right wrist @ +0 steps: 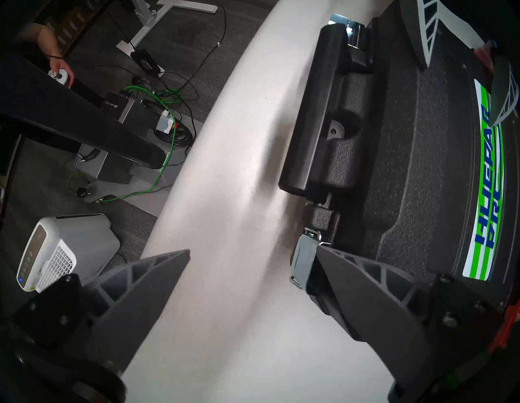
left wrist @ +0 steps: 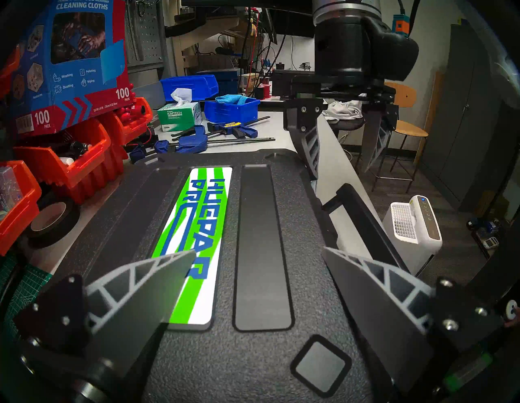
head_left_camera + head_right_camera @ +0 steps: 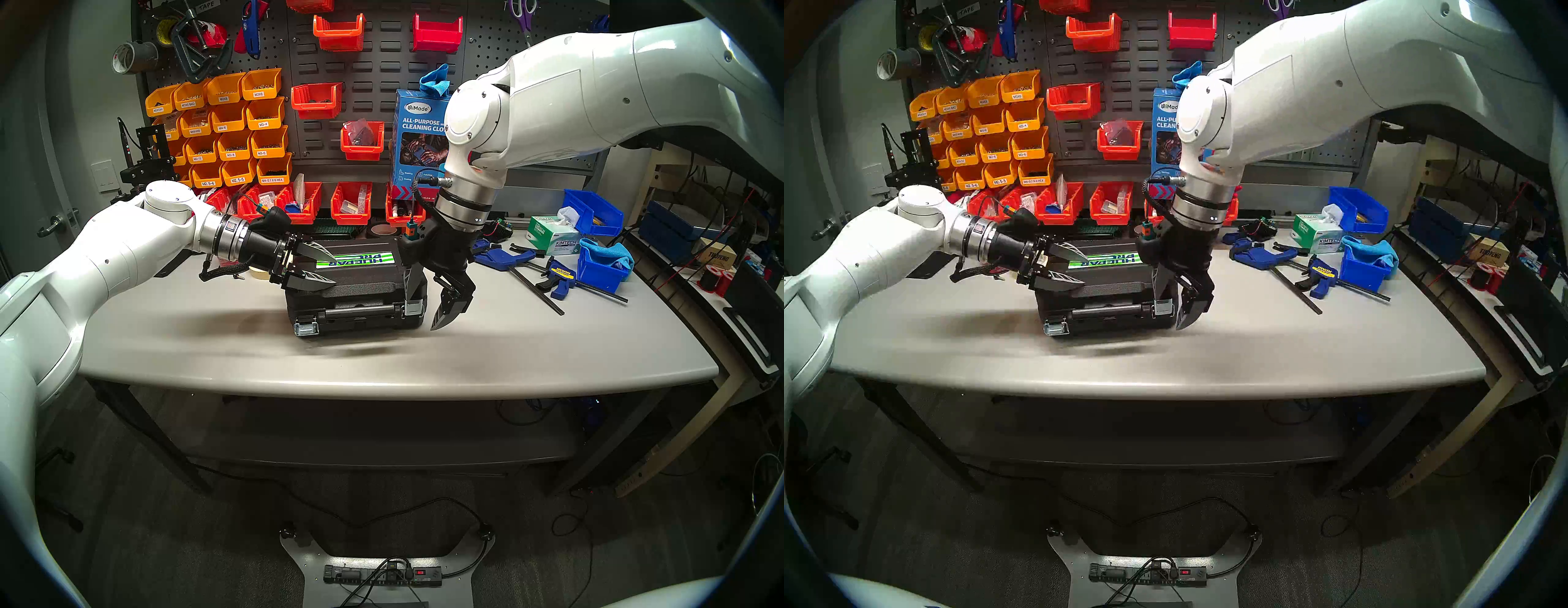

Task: Open the tool box

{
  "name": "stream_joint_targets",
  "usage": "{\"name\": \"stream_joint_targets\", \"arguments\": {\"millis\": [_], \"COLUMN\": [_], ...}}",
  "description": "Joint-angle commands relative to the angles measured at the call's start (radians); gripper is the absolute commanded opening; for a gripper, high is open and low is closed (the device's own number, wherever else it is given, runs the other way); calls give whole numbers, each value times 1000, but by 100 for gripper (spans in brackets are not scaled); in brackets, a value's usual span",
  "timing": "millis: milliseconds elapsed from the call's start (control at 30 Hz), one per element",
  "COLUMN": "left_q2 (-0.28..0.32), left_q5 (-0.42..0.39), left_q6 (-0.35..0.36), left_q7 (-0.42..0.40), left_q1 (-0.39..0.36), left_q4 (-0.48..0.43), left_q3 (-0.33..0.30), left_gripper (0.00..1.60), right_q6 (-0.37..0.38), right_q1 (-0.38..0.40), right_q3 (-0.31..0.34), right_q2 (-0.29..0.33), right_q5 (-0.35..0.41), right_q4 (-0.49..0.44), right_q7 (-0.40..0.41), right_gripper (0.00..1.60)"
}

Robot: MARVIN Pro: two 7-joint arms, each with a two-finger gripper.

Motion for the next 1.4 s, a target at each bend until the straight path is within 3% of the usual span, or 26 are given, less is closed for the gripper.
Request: {"name": "stream_joint_targets", "arguments": {"millis": [0, 400, 767, 1067, 1367], "left_q2": [-3, -3, -4, -4, -4], "left_q5": [-1, 1, 4, 6, 6], "left_q6": [-1, 0, 0, 1, 1], "left_q7": [-2, -3, -3, -3, -3], "left_q1": [2, 4, 5, 6, 7], "left_q4": [-3, -3, -3, -3, -3], "left_q3": [0, -3, -7, -8, -10], "left_gripper": [160, 160, 160, 160, 160], "right_q6": [38, 49, 22, -22, -61], "right_q1": [-82, -149, -102, -25, -51], "right_q3": [-19, -22, -33, -32, -6], "right_q2": [-40, -67, -58, -56, -75], "right_q5": [8, 36, 19, -14, -13], "right_q4": [8, 40, 66, 172, 282], "right_q7": [-13, -9, 10, 44, 81], "right_gripper": [160, 160, 160, 160, 160]}}
